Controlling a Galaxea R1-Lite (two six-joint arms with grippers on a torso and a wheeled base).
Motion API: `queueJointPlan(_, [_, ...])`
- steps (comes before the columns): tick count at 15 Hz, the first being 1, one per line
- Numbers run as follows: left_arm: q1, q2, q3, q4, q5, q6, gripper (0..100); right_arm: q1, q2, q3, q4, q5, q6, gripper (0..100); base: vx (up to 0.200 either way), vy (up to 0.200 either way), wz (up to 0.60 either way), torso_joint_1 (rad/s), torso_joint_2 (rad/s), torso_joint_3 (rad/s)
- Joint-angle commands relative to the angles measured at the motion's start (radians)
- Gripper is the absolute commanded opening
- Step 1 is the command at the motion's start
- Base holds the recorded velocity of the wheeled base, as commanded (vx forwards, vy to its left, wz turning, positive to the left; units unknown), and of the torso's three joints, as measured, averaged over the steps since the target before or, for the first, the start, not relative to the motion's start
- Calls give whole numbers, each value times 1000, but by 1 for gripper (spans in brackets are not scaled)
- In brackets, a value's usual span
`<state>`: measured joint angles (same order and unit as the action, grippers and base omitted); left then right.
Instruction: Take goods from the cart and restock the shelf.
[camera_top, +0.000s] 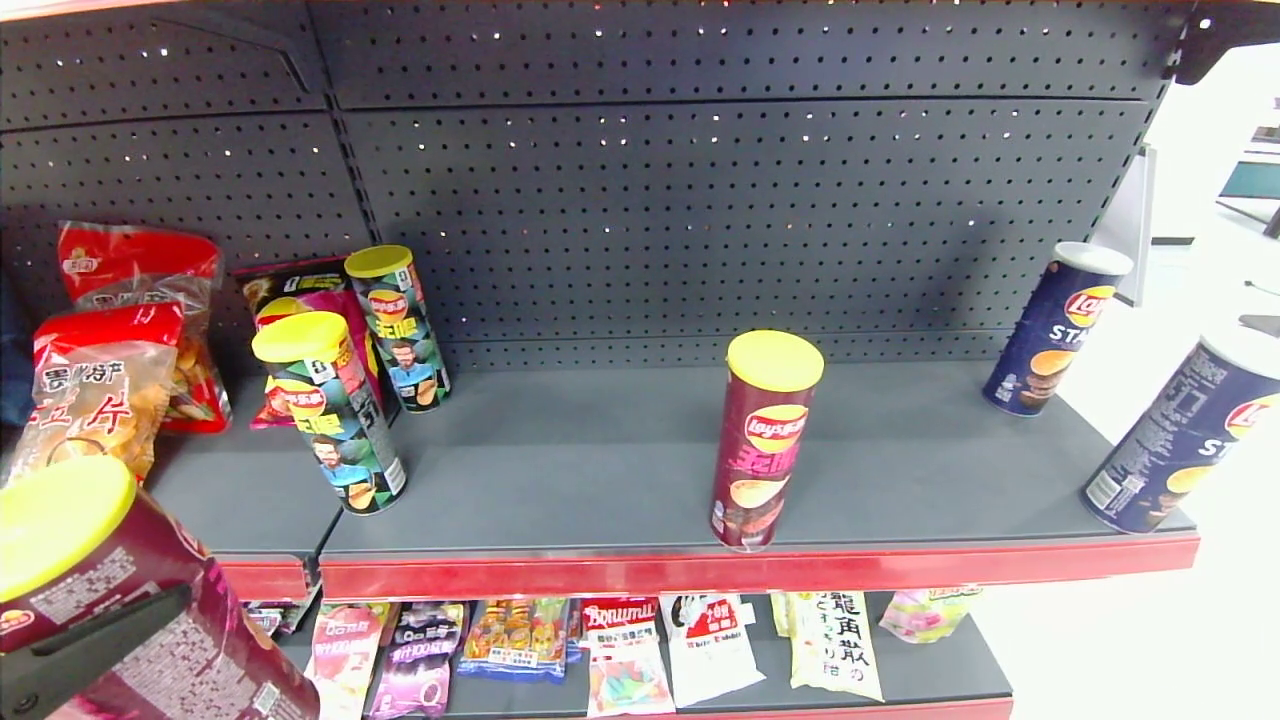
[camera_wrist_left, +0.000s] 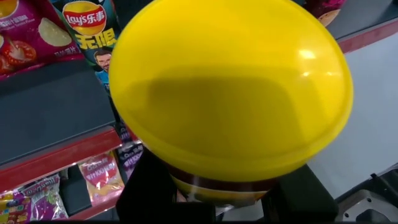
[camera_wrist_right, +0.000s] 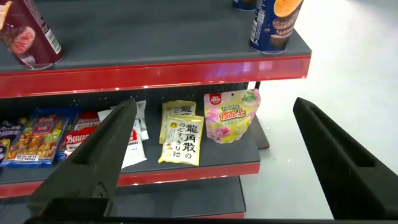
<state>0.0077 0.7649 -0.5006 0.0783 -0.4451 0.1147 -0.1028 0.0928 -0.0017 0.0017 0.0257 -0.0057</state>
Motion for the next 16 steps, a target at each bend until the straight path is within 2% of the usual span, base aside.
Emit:
queueJointPlan(1, [2, 16, 1, 0, 0, 0, 0, 0, 5, 0, 0, 0, 0, 100, 0, 0, 0, 0, 0, 0])
queueJointPlan(13, [0, 31, -1, 0, -3, 0, 0, 0, 5, 0, 0, 2, 0, 100, 0, 0, 0, 0, 0, 0])
queueJointPlan(16, [-41, 99, -7, -29, -23, 8, 0, 0, 5, 0, 0, 2, 0, 100, 0, 0, 0, 0, 0, 0])
